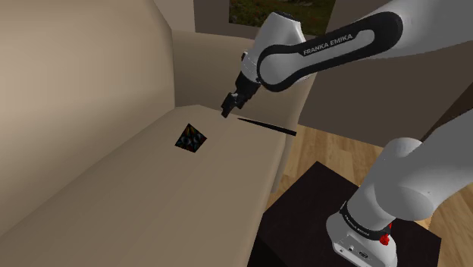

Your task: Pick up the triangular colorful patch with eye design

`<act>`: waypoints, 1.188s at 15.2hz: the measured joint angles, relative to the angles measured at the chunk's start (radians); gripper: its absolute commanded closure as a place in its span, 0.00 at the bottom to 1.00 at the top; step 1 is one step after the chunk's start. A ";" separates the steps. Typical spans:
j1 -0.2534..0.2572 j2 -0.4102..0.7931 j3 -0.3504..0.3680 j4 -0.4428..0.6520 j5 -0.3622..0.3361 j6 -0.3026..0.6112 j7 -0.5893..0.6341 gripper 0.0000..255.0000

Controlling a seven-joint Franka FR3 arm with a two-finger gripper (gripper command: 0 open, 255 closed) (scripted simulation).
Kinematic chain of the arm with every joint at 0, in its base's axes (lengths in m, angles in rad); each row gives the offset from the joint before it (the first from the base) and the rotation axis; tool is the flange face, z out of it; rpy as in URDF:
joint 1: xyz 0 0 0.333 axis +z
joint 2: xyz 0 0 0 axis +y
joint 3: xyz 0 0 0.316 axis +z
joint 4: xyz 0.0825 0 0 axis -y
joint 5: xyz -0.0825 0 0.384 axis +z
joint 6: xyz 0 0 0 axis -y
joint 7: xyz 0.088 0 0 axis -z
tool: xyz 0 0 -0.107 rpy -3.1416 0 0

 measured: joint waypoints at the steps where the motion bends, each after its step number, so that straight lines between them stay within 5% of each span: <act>1: 0.005 0.037 0.005 0.019 0.001 0.032 -0.003 0.00; 12: 0.056 0.442 0.067 0.239 -0.067 0.351 0.028 0.00; 18: 0.064 0.523 0.067 0.252 -0.084 0.432 0.034 0.00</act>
